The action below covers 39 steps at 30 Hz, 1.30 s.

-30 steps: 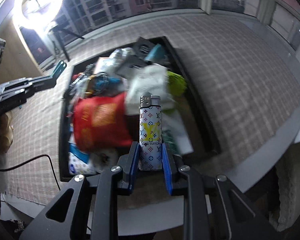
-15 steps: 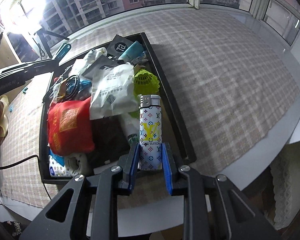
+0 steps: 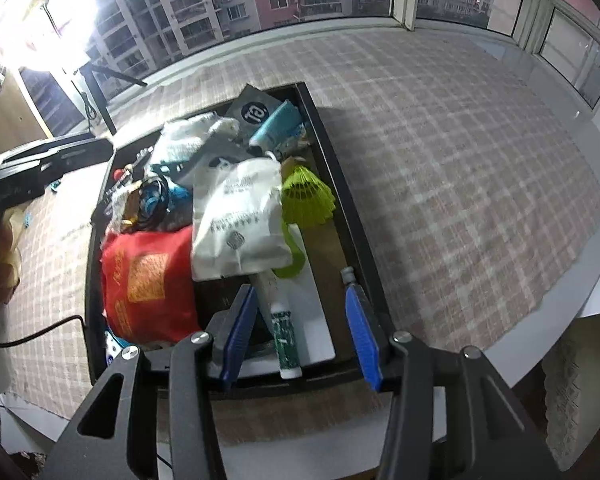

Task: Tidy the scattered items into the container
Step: 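Open both tools to drop the lighter and clothespin into the box, then move both tools back toward the remaining teal clothespins by the cabinet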

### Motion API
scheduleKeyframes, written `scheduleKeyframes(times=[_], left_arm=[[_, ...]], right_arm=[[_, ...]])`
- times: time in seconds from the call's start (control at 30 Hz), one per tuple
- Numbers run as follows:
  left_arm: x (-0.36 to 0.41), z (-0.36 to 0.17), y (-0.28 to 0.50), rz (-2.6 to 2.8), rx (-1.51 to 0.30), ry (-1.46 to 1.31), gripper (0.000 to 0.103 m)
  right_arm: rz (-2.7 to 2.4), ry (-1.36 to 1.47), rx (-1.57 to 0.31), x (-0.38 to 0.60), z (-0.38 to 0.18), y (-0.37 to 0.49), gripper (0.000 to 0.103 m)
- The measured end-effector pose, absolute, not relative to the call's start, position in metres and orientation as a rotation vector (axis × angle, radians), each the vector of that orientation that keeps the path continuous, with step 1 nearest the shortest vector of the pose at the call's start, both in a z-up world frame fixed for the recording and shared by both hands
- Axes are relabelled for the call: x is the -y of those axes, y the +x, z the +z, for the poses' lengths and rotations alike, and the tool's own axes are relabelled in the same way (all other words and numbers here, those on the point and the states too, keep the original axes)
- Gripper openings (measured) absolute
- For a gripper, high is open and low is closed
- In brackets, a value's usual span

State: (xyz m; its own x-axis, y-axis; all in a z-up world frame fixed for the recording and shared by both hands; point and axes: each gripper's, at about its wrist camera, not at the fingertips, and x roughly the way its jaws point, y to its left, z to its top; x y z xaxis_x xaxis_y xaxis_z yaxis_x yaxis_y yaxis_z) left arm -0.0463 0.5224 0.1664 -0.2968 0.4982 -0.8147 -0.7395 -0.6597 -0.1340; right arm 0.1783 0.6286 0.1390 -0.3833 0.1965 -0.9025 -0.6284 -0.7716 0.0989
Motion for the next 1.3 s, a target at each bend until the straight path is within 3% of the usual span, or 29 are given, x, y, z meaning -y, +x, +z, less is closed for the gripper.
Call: scheduleKeyframes(times=[0.6,1.13,1.3], left_arm=[[-0.355,0.166,-0.069,2.247,-0.204,-1.251,0.058],[-0.136,0.152,-0.110,2.564,-0.026,-1.445,0.058],[-0.077,0.140,-0.133,2.626,0.103,-1.519,0.058]], right_arm=[[2.385,-1.380,-0.494,-0.560,0.159,0.089,0.053],[2.657,-1.531,-0.229,-0.422,0.161,-0.065,0.053],[2.726,-1.570,-0.119,-0.381,0.157,-0.123,0.053]])
